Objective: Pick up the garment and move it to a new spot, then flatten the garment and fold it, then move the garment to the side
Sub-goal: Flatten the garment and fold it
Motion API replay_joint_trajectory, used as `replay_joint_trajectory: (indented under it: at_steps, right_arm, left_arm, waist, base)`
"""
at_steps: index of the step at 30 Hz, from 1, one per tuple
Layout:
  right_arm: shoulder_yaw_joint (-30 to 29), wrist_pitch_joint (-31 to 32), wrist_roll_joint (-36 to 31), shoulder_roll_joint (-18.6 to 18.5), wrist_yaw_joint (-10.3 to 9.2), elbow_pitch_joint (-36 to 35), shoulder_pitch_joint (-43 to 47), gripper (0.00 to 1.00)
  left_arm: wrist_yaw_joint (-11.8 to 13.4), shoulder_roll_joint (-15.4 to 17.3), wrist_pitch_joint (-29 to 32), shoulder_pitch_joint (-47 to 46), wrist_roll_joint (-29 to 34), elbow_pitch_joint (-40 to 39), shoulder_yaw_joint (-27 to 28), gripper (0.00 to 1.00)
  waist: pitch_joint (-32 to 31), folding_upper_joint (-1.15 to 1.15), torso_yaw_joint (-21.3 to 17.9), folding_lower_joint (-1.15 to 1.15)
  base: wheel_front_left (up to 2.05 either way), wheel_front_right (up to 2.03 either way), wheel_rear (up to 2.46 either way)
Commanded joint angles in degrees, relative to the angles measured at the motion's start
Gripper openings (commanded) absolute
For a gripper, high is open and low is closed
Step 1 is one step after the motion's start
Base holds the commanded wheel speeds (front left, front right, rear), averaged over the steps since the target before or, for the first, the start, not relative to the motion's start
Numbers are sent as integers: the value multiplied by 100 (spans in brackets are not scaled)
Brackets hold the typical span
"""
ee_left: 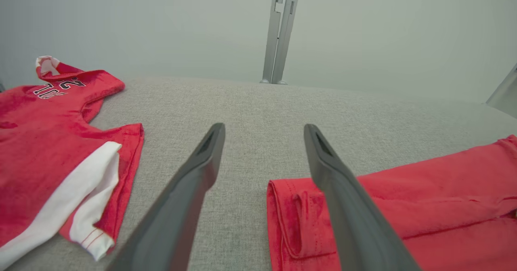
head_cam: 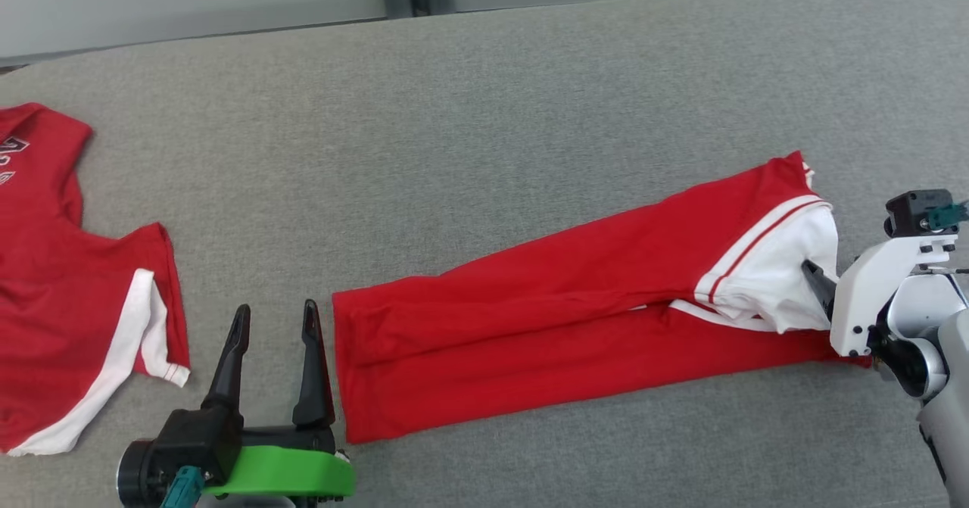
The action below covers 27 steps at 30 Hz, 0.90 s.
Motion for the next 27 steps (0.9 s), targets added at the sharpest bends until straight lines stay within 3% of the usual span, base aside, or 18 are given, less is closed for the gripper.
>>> replay_joint_trajectory:
  at_steps: [1, 4, 5, 6, 10, 16, 22, 27]
  right_arm:
    - [35, 12, 96, -8, 0, 166, -78, 100]
    - [134, 171, 589, 86, 4, 479, -82, 100]
    - [206, 175, 772, 86, 7, 488, -67, 5]
    - [192, 95, 914, 56, 9, 474, -71, 0]
    - [-164, -101, 1454, -303, -5, 580, -117, 0]
    - [-886, 52, 1748, -1195, -4, 838, -61, 0]
    - [-1713, 245, 1646, -1914, 0, 821, 126, 0]
    - [-1449, 735, 2055, -2063, 1, -399, 420, 0]
  left_arm:
    - [-127, -132, -28, 55, 158, -29, 139, 100]
    - [-383, -394, -25, 68, 339, 21, 434, 100]
    - [-475, -447, -25, 78, 433, 49, 531, 100]
    - [-543, -505, -25, 90, 477, 72, 611, 100]
    - [-837, -637, -24, 153, 637, 126, 913, 100]
    - [-1162, -731, -25, 241, 843, 255, 1175, 100]
    - [-1167, -769, -25, 421, 729, 355, 1259, 100]
    - [-1022, -767, -25, 578, 500, 410, 1107, 100]
  waist:
    - [162, 0, 365, 0]
    - [146, 0, 514, 0]
    - [131, 0, 543, 0]
    - [125, 0, 549, 0]
    - [91, 0, 515, 0]
    - [-28, 0, 519, 0]
    - [-248, 0, 560, 0]
    - [-484, 0, 496, 0]
  base:
    - [0, 0, 0]
    - [0, 0, 0]
    - [0, 0, 0]
    - [0, 0, 0]
    - [0, 0, 0]
    - [0, 0, 0]
    - [0, 0, 0]
    - [0, 0, 0]
